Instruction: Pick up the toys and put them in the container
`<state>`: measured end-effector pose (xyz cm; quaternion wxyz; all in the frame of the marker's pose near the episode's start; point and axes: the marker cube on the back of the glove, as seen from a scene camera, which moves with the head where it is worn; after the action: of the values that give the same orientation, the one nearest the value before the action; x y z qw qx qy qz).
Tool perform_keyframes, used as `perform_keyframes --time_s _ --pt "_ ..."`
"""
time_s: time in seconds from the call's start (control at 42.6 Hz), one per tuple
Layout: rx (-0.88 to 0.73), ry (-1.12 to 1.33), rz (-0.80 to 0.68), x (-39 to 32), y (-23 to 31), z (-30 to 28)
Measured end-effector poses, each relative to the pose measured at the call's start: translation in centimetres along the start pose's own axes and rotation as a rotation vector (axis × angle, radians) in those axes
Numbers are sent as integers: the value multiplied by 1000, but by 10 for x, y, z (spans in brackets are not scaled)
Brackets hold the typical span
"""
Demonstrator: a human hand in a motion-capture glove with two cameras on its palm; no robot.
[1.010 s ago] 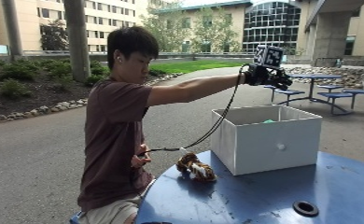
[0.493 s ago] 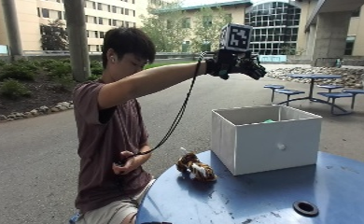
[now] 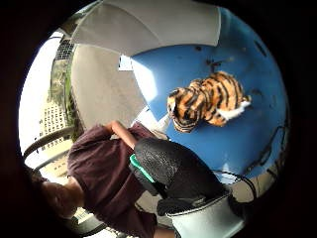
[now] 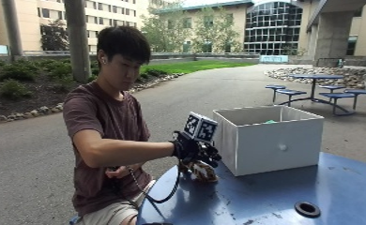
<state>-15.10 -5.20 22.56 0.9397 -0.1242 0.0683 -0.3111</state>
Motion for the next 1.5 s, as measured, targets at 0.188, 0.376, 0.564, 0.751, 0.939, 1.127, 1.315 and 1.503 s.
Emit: perform_keyframes --time_s 0.188,0.376,0.564,0.751,0.939,1.127,1.315,1.503 --pt "-8 110 -41 -23 -36 73" --pt "255 72 -29 -23 -51 87" --pt "515 -9 30 -25 -73 85" --pt "538 -14 100 -23 -92 66" --pt "357 -101 106 6 -61 26" --pt "405 -118 178 34 -33 -45" --pt "462 -63 232 46 -7 -124" --pt "475 111 288 67 21 -213"
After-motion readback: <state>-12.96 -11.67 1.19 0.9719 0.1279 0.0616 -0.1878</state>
